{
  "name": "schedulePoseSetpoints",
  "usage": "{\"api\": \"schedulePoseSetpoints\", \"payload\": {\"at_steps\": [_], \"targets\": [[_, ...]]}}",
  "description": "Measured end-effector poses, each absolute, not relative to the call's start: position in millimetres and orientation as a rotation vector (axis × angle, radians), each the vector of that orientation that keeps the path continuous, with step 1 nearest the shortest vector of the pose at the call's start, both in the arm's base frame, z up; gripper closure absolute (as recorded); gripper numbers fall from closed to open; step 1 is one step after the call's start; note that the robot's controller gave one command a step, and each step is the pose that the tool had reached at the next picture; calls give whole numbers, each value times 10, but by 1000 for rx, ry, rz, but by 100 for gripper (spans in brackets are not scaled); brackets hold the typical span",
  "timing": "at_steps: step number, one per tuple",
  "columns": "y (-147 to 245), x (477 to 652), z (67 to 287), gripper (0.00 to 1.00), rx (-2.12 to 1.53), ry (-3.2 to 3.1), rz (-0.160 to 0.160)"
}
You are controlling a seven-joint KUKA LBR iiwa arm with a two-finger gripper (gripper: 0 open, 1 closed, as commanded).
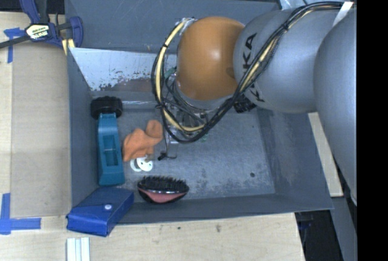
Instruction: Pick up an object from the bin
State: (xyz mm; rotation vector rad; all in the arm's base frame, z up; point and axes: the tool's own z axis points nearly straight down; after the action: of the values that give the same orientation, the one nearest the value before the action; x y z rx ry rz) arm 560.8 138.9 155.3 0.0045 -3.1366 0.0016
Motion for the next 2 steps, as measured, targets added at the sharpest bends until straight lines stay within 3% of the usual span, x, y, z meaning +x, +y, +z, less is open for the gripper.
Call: {"api": "schedulePoseSetpoints", "payload": {"at_steps": [1, 2], "targets": [[1385, 5623, 1602, 0, 0, -3144, -1], [1590, 5983, 1272, 0, 32, -3156, -4]]}}
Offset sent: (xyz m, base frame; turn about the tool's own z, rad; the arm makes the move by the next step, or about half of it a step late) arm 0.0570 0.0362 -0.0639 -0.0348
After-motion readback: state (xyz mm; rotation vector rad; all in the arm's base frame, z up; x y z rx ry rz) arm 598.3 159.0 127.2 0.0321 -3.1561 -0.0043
